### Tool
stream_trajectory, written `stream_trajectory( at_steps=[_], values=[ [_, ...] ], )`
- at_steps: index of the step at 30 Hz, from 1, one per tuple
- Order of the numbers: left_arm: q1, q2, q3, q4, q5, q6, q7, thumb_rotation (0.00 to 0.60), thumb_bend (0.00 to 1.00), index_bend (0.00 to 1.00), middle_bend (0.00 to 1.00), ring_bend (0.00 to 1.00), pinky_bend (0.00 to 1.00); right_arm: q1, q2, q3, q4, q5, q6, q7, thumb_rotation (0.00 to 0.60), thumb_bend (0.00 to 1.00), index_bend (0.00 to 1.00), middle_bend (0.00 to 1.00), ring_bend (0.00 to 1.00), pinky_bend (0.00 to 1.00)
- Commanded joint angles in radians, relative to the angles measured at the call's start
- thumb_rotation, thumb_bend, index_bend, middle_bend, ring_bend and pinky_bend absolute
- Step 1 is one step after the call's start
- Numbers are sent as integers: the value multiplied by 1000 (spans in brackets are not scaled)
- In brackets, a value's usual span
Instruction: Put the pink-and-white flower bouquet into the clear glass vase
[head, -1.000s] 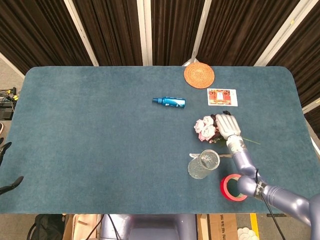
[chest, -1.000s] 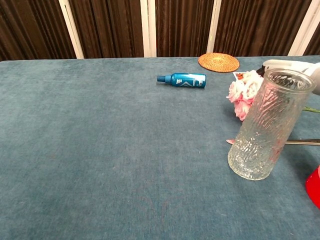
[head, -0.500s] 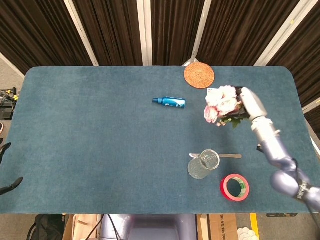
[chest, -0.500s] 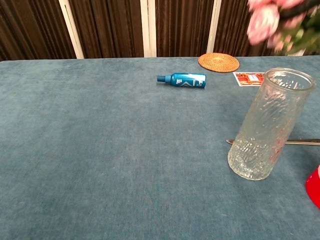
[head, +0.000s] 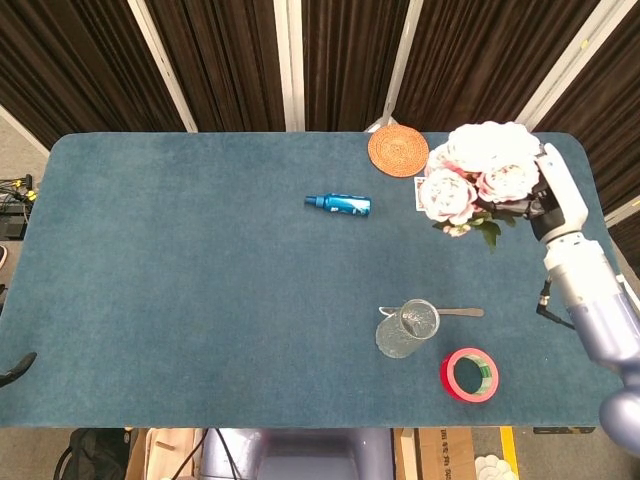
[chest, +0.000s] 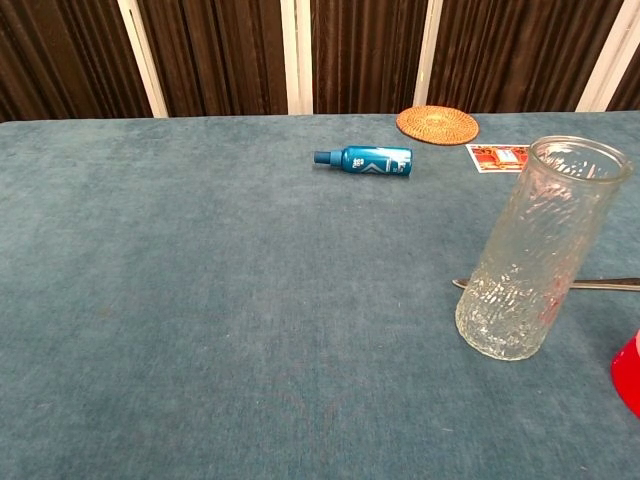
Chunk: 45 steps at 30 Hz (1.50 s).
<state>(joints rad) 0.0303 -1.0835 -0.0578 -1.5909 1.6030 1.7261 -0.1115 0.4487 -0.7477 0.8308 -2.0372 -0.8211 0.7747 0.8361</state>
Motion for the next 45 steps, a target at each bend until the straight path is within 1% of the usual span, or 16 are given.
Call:
stream_trajectory(
  at_steps=[1,6,10,13,20,26,33,41,45],
  values=[
    [0,-11,-11,13,-2,11,-14,600,220,119,0,0,48,-13,49,29,-133,120,100,-20,600,298,497,429,482,124],
    [-4,-14,-15,22,-13,2,-34,600,220,119,0,0,48,11,50,43,-238,210,150,-12,600,298,497,435,482,125],
    [-8,-13,-14,24,-12,-5,-32,600,221,119,0,0,48,59,32,23,-306,285,223,-65,600,299,500,435,482,125],
    [-8,-12,-14,23,-14,-6,-36,600,220,119,0,0,48,93,-2,3,-319,310,254,-87,600,299,503,436,482,125],
    [-5,-7,-17,21,-24,-6,-42,600,220,119,0,0,48,124,-81,-54,-319,281,276,-110,600,299,505,439,482,125],
    [-3,-5,-18,23,-26,-3,-50,600,221,119,0,0,48,137,-136,-97,-319,281,324,-143,600,299,505,439,482,125],
    [-7,-7,-17,21,-25,-10,-41,600,220,119,0,0,48,126,-185,-139,-318,252,356,-161,600,299,509,439,482,128],
    [-7,-9,-17,18,-27,-11,-31,600,220,119,0,0,48,87,-212,-177,-306,195,355,-153,600,298,509,439,482,137],
    [-9,-11,-15,17,-23,-13,-21,600,220,119,0,0,48,65,-229,-199,-282,163,341,-137,600,299,509,439,482,137]
  ],
)
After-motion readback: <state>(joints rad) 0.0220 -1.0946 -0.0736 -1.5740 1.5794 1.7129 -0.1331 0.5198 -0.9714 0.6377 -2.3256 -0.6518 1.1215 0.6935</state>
